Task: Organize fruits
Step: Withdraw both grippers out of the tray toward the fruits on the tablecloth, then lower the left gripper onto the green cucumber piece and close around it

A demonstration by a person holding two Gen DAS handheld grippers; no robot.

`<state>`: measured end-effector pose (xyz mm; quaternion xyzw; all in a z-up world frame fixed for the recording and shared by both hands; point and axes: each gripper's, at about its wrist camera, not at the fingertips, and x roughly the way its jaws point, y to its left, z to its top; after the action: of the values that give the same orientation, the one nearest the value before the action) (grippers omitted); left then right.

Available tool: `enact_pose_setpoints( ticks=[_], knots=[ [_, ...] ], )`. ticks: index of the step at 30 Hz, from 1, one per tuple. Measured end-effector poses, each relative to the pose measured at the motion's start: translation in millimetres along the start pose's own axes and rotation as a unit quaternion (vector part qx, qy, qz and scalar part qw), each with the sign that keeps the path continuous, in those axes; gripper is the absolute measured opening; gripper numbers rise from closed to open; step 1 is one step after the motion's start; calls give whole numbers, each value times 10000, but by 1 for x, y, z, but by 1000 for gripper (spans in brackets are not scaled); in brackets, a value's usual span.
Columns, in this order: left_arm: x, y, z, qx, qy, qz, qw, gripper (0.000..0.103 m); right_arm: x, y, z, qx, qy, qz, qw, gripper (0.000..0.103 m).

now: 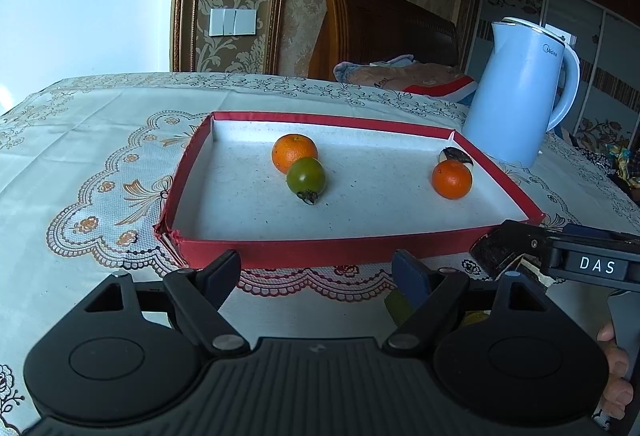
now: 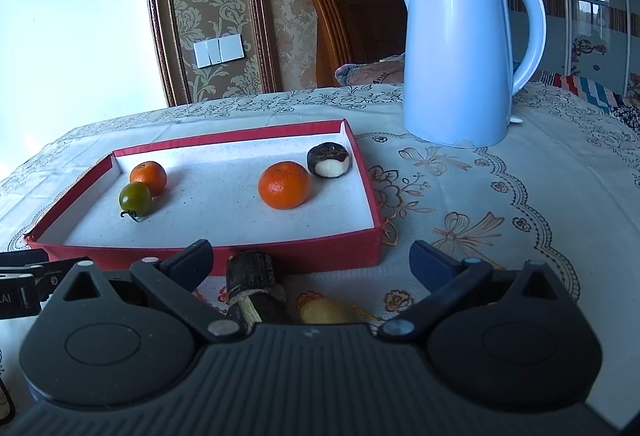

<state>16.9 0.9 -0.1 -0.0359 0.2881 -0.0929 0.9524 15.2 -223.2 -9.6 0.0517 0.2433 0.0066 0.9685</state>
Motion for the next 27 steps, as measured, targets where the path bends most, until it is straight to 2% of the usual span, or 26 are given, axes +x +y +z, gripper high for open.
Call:
enact_pose_setpoints(
  ticks=[13, 22, 27],
  knots=[
    [3, -4, -1, 45, 68, -36, 10000, 83, -5, -5, -1, 63, 18, 8, 10000, 103],
    [6, -1, 0, -162, 167, -129, 9996, 83, -4, -5, -2, 56, 66, -28, 10000, 103],
    [0, -2, -1, -276, 94, -209, 9994, 83, -4, -5, -1, 70, 83, -36, 9999, 103]
  ],
)
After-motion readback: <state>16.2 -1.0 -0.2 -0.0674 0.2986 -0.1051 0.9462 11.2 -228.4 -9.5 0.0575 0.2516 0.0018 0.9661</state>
